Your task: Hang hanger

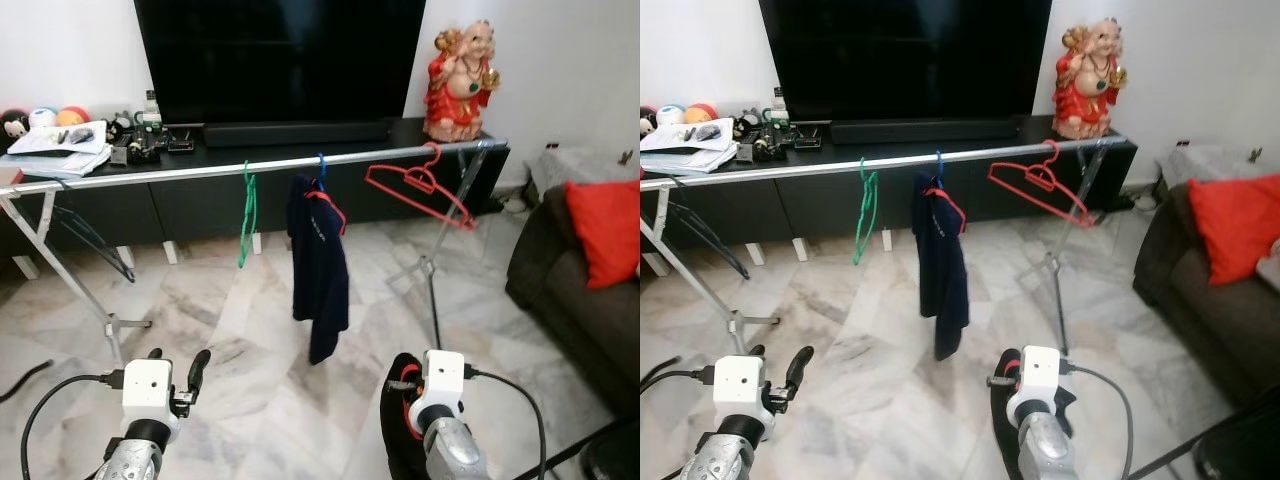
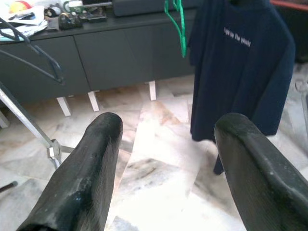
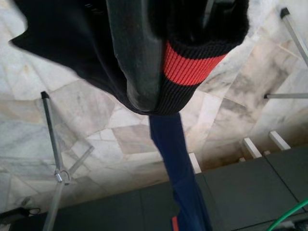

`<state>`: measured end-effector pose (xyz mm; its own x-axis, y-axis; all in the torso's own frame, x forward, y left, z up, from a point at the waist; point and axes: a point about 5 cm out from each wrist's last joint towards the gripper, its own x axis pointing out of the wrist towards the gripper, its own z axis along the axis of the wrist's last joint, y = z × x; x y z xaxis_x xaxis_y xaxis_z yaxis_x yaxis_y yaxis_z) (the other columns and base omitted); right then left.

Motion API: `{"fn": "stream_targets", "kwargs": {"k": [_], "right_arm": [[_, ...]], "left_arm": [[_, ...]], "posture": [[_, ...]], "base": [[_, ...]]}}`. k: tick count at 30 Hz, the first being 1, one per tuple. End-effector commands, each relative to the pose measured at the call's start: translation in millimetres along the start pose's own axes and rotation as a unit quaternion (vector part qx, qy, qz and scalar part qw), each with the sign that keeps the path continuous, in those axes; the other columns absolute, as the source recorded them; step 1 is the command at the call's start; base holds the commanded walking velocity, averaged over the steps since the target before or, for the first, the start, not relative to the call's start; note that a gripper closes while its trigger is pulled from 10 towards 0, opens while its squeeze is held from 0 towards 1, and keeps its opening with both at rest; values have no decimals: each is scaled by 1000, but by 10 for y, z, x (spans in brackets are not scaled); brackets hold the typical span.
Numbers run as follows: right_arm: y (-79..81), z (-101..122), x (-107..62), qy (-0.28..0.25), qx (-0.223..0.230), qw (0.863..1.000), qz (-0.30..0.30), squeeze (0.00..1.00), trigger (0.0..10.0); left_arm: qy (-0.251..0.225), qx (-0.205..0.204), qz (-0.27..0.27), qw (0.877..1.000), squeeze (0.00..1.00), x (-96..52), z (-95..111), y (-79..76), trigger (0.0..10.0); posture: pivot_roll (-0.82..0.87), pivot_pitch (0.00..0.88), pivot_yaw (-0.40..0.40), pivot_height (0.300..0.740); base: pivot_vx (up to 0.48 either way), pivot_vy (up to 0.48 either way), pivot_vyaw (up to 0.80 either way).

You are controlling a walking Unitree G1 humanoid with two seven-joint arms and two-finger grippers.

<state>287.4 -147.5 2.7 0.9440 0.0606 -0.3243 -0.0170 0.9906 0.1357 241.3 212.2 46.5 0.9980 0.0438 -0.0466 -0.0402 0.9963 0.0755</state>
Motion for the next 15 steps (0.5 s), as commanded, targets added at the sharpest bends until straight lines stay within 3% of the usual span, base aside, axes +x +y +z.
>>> {"fn": "stream_targets", "kwargs": {"k": [1, 15], "right_arm": [[-81, -17, -19, 1, -1, 1000, -13, 0, 10000], [-118, 11, -7, -2, -3, 1000, -21, 0, 10000]], "left_arm": [[-1, -4, -20, 1000, 0, 33, 23, -91, 10000], [-3, -6, -11, 1000, 0, 53, 63, -53, 10000]], "posture": [[3, 0, 10, 740], [17, 61, 8, 740]], "base": [[0, 0, 0], [0, 0, 0]]}}
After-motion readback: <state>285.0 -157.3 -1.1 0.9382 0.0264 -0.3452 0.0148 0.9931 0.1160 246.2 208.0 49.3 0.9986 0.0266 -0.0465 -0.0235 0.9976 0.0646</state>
